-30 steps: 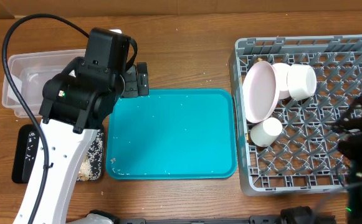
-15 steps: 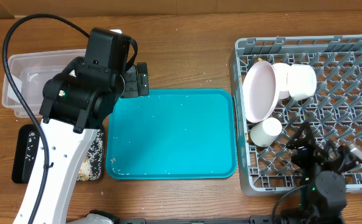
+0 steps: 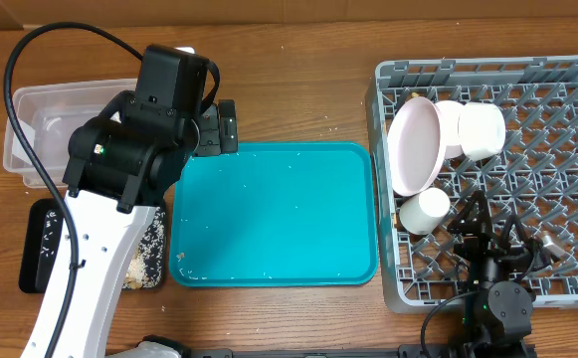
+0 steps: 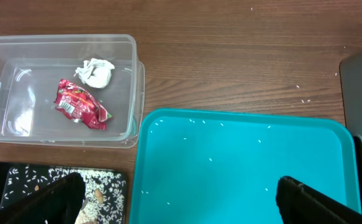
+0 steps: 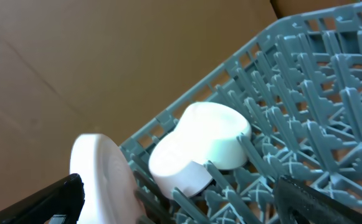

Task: Sort waste into correct bins and load items into the dishwasher

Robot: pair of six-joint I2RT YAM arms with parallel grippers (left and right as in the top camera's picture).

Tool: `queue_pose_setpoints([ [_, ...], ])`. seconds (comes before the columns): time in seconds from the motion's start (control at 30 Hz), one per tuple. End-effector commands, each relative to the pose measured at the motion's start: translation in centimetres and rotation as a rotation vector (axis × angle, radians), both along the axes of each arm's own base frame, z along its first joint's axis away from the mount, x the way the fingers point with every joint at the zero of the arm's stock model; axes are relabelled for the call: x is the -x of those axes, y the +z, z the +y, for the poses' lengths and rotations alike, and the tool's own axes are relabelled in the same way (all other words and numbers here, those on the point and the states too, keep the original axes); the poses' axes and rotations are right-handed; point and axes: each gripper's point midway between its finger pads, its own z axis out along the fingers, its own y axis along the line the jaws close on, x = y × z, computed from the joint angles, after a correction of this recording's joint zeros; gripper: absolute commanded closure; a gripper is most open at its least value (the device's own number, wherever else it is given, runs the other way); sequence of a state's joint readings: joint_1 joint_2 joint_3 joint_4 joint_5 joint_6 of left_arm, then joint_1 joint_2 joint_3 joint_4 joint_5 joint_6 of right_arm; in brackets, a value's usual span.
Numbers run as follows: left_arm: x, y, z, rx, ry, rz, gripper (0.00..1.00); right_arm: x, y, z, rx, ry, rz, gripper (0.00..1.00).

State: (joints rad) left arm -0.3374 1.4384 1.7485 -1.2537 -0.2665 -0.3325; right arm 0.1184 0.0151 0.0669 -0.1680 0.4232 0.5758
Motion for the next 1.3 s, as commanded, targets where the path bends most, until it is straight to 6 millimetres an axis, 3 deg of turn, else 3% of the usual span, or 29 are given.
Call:
queue_pose_setpoints([
  [0.0,-0.1,0.0,0.5,-0.022,0.003,-0.001,0.00,0.0,-0.2,-0.1,-0.002,-0.005,-0.009,0.00],
  [0.67,0.0,0.2,0.6,-0.020,0.003,-0.007,0.00,0.0,-0.3,-0.1,-0.002,-0.005,-0.007,0.00],
  [0.83,2.2,1.9,0.5,0.001,-0.022,-0.065,0.00,0.0,-0.3,-0.1,-0.002,-0.004,-0.007,0.00],
  [1.0,5.3,2.2,2.5,-0.023,-0.015,-0.112,0.00,0.0,-0.3,-0.1,-0.002,-0.005,-0.007,0.00],
  [1.13,5.6,1.9,4.7,0.035,0.051,-0.219,0.00,0.0,-0.3,-0.1,-0.002,-0.004,-0.007,0.00],
  [1.27,5.2,1.6,3.3,0.103,-0.145,-0.386,0.00,0.0,-0.3,-0.1,-0.002,-0.005,-0.007,0.00],
])
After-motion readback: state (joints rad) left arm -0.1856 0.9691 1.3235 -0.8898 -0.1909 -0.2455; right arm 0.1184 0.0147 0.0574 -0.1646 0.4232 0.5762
